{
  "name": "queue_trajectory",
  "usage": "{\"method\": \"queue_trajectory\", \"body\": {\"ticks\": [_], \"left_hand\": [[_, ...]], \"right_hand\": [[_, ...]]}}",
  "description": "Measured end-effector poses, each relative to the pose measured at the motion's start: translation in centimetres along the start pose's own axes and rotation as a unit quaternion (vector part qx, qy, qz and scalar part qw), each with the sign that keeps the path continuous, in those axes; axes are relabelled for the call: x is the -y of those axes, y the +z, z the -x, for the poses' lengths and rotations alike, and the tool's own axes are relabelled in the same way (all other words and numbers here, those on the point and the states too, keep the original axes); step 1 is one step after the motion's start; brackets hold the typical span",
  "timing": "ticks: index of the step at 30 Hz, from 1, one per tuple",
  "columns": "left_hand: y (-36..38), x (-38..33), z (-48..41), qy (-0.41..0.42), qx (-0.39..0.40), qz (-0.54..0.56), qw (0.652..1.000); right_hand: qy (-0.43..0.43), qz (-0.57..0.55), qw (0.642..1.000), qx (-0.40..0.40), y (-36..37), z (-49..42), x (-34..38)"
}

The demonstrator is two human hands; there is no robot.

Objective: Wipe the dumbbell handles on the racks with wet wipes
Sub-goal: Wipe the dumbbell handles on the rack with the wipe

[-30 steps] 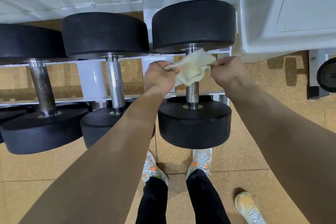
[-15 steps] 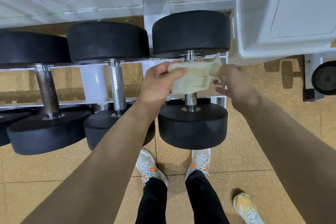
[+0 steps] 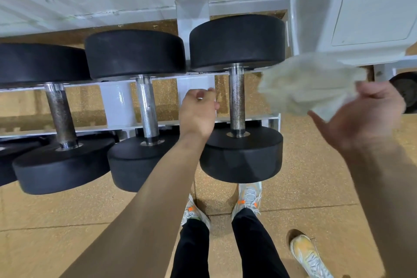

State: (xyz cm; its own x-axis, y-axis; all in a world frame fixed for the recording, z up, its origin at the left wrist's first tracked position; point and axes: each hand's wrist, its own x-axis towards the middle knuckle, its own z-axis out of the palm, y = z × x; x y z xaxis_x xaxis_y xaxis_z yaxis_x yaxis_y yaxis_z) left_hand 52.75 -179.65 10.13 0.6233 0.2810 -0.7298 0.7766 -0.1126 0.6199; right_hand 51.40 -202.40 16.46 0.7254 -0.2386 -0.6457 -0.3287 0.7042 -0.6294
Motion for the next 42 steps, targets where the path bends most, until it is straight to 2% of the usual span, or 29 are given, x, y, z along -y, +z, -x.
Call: {"method": "queue_trajectory", "body": {"ticks": [3,6,9,12,15,17,19,21,25,28,30,35,38,41,42], "left_hand": [[-0.6,1.1,0.3,0.017,-0.002,0.000,1.000],[-0.3,1.5,1.2,0.016,0.020,0.007,1.000],[0.1,0.9,1.7,-0.013,0.058,0.050,0.997],[0.1,0.9,1.6,-0.009,0.101,0.100,0.990],[0.2,1.3,1.1,0.037,0.122,0.061,0.990],[0.6,1.6,0.4,0.077,0.082,-0.010,0.994],[0.8,1.8,-0.4,0.067,0.017,-0.041,0.997],[0.9,2.0,-1.0,0.030,-0.007,-0.052,0.998],[0.7,1.8,-1.3,0.026,0.001,-0.144,0.989],[0.0,2.5,-1.5,0.060,-0.049,-0.116,0.990],[-0.4,3.1,-1.2,0.080,-0.064,-0.090,0.991],[-0.7,4.1,-0.6,0.099,-0.066,-0.054,0.991],[-0.6,3.6,-0.6,0.081,-0.075,-0.039,0.993],[-0.8,2.6,-0.6,0.081,-0.089,-0.044,0.992],[-0.9,2.3,-0.6,0.082,-0.095,-0.044,0.991]], "right_hand": [[-0.013,-0.014,0.999,0.033,-1.3,-0.8,0.4],[0.028,0.134,0.987,0.080,0.1,-1.6,-2.9],[0.019,0.304,0.947,0.099,2.9,-2.0,-7.8],[0.073,0.381,0.913,0.129,4.7,-1.5,-9.5],[0.091,0.344,0.926,0.126,4.5,-1.5,-8.9],[0.071,0.332,0.936,0.092,4.0,-1.6,-8.7],[0.028,0.355,0.934,0.029,3.6,-2.3,-9.3],[0.036,0.374,0.927,-0.003,3.6,-3.3,-10.1],[0.106,0.443,0.889,0.051,4.8,-5.4,-12.3],[0.192,0.360,0.912,0.048,5.7,-7.2,-12.7],[0.248,0.309,0.914,0.088,5.9,-8.5,-12.0],[0.271,0.246,0.917,0.160,4.5,-9.1,-12.4],[0.258,0.333,0.892,0.165,3.8,-8.5,-12.5],[0.217,0.451,0.858,0.117,4.3,-7.8,-12.6],[0.198,0.504,0.835,0.098,4.6,-7.4,-12.9]]}}
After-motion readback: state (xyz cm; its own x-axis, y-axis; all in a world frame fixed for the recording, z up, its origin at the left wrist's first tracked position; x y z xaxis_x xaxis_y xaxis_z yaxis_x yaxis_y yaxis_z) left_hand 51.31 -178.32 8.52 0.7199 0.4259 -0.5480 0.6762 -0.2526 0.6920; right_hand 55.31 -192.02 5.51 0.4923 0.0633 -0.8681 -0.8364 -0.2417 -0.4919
